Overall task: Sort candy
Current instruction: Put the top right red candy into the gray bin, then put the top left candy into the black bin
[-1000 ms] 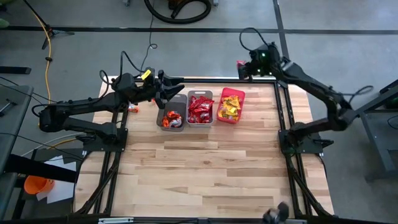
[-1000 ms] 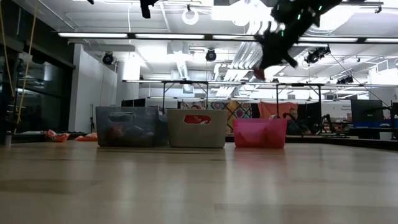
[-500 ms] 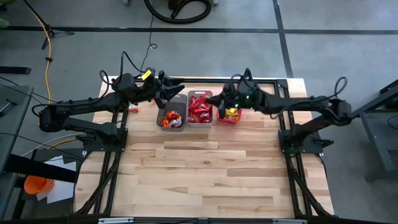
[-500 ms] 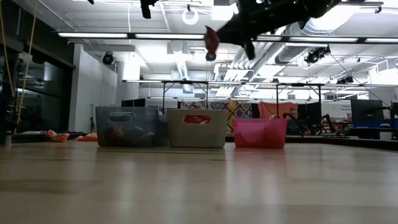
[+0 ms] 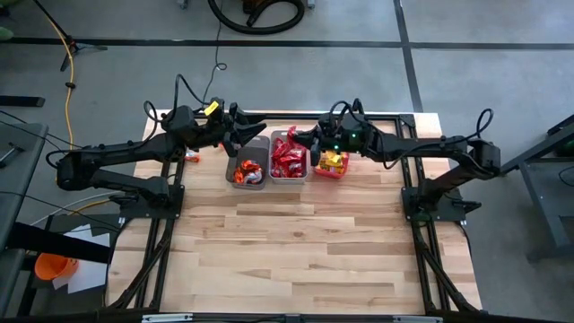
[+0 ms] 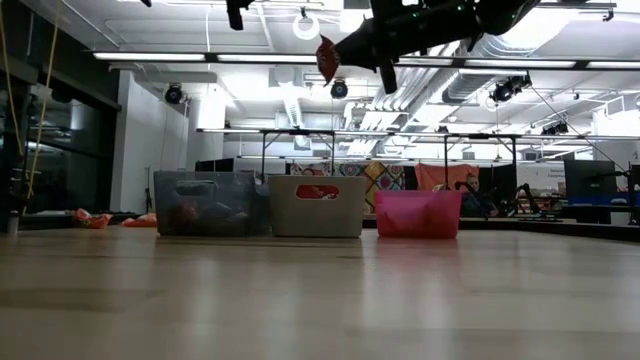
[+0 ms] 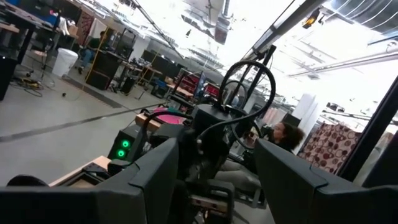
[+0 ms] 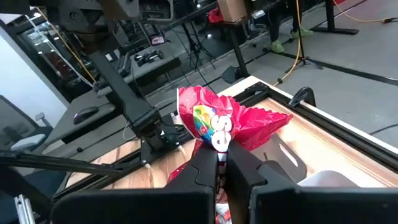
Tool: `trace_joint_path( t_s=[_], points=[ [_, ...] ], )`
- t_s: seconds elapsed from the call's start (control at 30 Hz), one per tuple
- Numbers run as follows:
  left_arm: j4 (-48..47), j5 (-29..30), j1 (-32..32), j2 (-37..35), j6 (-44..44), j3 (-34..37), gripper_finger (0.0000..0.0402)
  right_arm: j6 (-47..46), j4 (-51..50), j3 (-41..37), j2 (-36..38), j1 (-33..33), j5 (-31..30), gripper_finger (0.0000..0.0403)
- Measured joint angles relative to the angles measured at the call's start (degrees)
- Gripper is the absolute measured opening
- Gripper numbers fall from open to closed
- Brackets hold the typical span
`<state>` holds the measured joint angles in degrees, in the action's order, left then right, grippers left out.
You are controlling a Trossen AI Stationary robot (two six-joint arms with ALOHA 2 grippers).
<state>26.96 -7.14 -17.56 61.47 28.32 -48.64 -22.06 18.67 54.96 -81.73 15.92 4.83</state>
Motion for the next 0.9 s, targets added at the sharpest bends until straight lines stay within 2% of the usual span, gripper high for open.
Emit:
trace_joint_path(
  t_s=[0.23,0.33,0.53,0.63,0.77,0.9],
  points=[
    [-0.05,0.00,-0.02,0.00,0.00,0.00,0.0200,-3.43,-2.48,0.07,-0.32,0.20,-0.56,0.0017],
    [-0.06,0.00,-0.05,0.00,0.00,0.00,0.0200,-4.49,-5.00,0.09,-2.08,0.77,-0.06,0.0057],
    [-0.11,0.00,-0.04,0.00,-0.47,0.00,0.0200,-5.51,-5.11,0.09,-9.37,0.86,-0.13,0.0180],
    [-0.11,-0.02,-0.04,0.00,-0.44,0.00,0.0200,-4.63,-5.62,0.07,-11.94,1.39,-0.13,0.0228],
    [-0.11,0.00,-0.04,0.00,-0.44,0.00,0.0200,-4.68,-5.56,0.07,-12.04,2.31,-0.01,0.0261],
    [-0.13,-0.01,-0.04,0.00,-0.44,0.02,0.0200,-2.71,-3.59,0.07,-7.56,3.39,1.18,0.0265]
  ],
)
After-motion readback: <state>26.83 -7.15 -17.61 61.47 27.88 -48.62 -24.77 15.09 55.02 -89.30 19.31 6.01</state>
